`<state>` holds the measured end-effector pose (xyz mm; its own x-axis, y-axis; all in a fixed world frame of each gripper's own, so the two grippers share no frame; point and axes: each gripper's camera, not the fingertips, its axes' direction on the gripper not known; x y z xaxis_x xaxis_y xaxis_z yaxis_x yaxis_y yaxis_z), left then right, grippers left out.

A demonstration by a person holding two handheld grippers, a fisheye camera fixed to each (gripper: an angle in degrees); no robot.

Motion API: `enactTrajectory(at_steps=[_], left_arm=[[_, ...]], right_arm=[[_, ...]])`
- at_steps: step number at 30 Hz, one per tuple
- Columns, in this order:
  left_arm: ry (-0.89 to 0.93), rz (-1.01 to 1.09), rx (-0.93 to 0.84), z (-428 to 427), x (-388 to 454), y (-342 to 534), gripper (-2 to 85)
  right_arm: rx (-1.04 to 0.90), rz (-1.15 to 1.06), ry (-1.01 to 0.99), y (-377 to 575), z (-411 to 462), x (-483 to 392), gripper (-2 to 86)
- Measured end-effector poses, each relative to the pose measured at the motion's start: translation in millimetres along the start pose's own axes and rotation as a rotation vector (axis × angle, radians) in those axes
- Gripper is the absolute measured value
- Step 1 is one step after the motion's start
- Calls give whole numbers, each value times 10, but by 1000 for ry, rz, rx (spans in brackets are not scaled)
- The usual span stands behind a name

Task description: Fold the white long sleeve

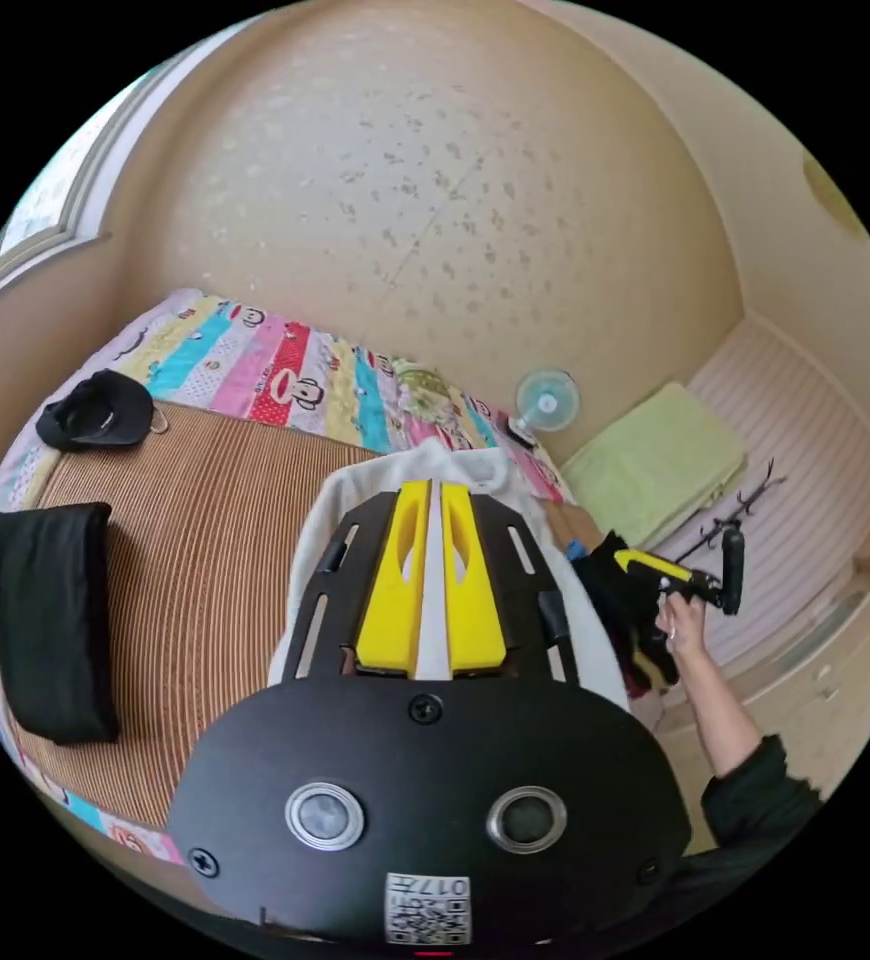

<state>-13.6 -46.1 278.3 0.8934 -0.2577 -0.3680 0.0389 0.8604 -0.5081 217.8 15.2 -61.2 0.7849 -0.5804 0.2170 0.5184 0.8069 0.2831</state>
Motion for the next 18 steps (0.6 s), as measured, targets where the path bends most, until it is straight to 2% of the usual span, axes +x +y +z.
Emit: enactTrajectory(at_steps=[2, 6, 10, 13, 16, 18], left_arm=[[-93, 76, -136, 549, 33, 572, 32], [-87, 158, -415, 1340, 14, 1639, 44], [-15, 118, -603, 1753, 78, 2554, 54], [-53, 52, -489, 1572, 137, 2762, 32], [0, -62, -486, 1486, 116, 2818, 1], [57, -86, -497, 1440, 182, 2854, -3]], right_arm=[[4, 11, 34, 386, 523, -237, 56], [-137, 53, 5, 1231, 1416, -546, 118], [-227, 153, -223, 2200, 1979, -794, 119], [-185, 176, -82, 2557, 1953, -744, 58], [-304, 128, -97, 2442, 1800, -322, 49], [-251, 167, 63, 2367, 1484, 120, 51]])
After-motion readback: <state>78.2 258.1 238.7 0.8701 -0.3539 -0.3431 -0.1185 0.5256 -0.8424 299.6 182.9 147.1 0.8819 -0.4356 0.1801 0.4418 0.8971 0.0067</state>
